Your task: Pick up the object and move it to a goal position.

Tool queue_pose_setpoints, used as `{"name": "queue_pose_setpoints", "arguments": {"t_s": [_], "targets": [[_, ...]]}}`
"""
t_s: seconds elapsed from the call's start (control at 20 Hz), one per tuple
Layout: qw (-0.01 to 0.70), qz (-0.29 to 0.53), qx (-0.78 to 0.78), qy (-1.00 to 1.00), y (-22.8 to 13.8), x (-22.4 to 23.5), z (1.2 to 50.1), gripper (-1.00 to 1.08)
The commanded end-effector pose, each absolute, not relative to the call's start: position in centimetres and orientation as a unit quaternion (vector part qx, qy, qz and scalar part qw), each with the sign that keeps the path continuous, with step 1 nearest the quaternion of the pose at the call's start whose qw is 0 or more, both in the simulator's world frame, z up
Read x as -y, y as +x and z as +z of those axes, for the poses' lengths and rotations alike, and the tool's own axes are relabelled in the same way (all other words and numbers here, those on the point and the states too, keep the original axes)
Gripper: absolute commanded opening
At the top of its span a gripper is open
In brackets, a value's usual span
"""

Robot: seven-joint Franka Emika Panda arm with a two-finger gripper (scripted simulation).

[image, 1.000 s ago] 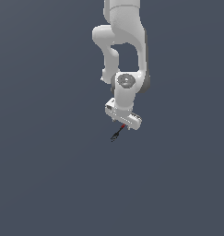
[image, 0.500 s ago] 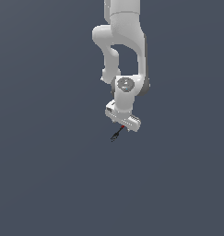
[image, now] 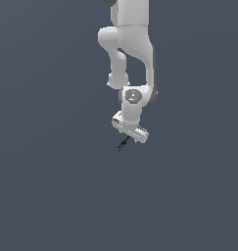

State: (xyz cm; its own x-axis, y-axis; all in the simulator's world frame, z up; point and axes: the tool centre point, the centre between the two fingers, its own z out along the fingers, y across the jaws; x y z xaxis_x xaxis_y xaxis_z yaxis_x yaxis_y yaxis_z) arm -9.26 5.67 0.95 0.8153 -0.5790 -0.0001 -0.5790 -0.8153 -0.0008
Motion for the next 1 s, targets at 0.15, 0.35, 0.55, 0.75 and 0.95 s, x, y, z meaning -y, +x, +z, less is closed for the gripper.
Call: {"name": "queue_pose_setpoints", "arguments": {"t_s": [0.15,0.35,0.55,0.75,0.95], "targets": [[0.0,0.0,-0.304,-0.953,-9.2,-5.6,0.6,-1.0],[0.0,0.0,-0.304,-0.953,-9.2,-5.6,0.6,-1.0],[0.0,0.0,-0.305,-0.952,-9.3,-5.4,1.0,-1.0],[0.0,0.0,-0.305,-0.952,-8.8,-5.1,1.5,-1.0],[0.0,0.0,-0.305,-0.952,-7.9,-4.3,2.6,-1.0]]}}
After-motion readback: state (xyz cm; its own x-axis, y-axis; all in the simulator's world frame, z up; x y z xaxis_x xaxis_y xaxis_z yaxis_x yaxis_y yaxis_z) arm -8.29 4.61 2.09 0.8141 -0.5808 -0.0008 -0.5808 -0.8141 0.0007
